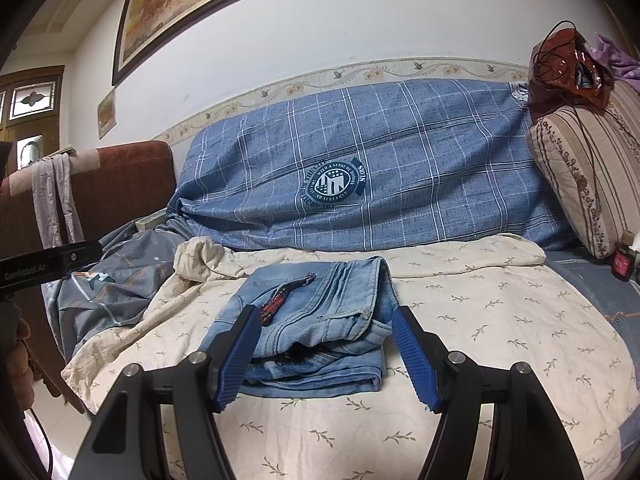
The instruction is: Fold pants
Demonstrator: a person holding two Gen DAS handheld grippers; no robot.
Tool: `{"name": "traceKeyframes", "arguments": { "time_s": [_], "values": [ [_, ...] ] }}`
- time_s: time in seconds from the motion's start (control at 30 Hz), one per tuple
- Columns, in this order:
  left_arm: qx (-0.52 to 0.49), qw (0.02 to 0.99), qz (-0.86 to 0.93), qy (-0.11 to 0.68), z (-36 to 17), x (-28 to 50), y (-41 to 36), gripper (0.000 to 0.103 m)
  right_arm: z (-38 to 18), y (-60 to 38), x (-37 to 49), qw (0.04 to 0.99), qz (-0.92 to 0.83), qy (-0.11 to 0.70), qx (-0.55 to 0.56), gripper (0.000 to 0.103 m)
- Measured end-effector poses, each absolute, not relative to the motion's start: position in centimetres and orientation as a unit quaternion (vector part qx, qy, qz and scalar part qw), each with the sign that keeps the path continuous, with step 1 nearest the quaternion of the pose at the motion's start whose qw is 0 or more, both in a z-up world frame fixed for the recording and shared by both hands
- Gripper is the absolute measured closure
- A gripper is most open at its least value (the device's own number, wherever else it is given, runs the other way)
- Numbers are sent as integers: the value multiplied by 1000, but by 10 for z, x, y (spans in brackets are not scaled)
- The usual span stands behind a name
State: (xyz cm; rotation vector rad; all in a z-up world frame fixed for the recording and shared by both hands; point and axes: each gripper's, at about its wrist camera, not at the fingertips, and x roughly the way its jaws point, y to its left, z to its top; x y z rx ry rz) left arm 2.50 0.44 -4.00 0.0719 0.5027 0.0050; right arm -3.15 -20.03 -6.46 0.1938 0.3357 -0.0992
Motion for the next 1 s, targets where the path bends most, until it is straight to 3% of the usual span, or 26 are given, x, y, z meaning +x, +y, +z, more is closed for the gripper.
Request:
{"name": "traceKeyframes", "arguments": {
  "time_s": [1.0],
  "values": [
    [36, 969, -15, 246, -37, 22, 6, 0, -65, -203, -29, 979, -54, 170, 100, 32]
  ]
}}
